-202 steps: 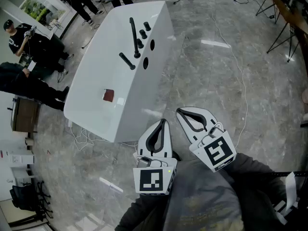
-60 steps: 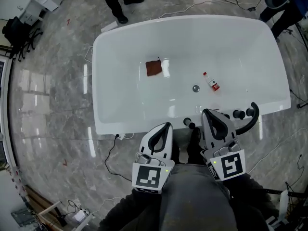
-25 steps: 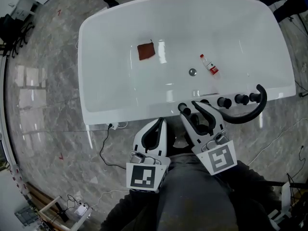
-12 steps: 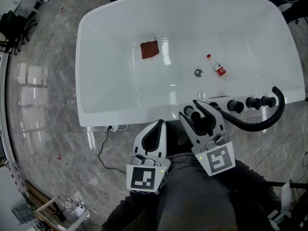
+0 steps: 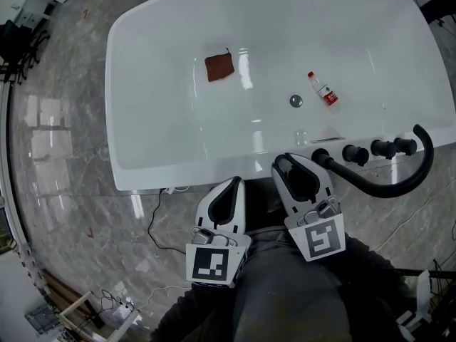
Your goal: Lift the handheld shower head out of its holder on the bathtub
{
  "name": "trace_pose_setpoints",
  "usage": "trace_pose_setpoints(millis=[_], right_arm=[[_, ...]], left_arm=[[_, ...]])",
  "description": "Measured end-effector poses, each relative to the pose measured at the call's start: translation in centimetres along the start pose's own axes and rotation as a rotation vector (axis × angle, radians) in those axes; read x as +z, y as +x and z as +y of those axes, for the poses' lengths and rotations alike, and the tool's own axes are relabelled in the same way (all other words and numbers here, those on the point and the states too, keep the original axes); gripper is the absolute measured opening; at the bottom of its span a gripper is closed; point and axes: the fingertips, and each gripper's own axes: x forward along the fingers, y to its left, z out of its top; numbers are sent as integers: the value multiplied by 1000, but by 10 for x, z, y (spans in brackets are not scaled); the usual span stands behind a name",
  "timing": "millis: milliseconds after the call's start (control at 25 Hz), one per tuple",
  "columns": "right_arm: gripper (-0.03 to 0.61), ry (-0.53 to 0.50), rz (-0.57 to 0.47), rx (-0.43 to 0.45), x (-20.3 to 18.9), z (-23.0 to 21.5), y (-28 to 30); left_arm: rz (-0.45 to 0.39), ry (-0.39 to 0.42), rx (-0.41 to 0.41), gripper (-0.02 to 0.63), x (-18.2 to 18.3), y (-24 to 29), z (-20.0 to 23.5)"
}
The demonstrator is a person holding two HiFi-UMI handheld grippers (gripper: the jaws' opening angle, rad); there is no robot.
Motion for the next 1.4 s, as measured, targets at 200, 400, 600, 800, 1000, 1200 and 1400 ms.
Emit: trace_pose_setpoints(millis=[200, 400, 600, 800, 1000, 1200, 1400], right_arm=[[118, 2, 21, -5, -3, -1, 0], [117, -1, 37, -9, -4, 0, -1], [117, -3, 42, -13, -2, 1, 0], [115, 7, 66, -22, -3, 2, 1], [115, -7, 36, -32, 17, 3, -1], [115, -1, 12, -37, 45, 1, -3], [115, -10, -11, -41, 73, 3, -9]], left_arm=[[3, 9, -16, 3, 2, 1, -4], [-1, 10, -22, 3, 5, -1, -6], [-9, 9, -16, 3, 8, -6, -3], [-20, 11, -15, 3, 14, -10, -1], [-8, 9, -8, 3, 22, -17, 1], [-37, 14, -11, 3, 44, -24, 0], [-49, 17, -18, 3, 65, -38, -2]])
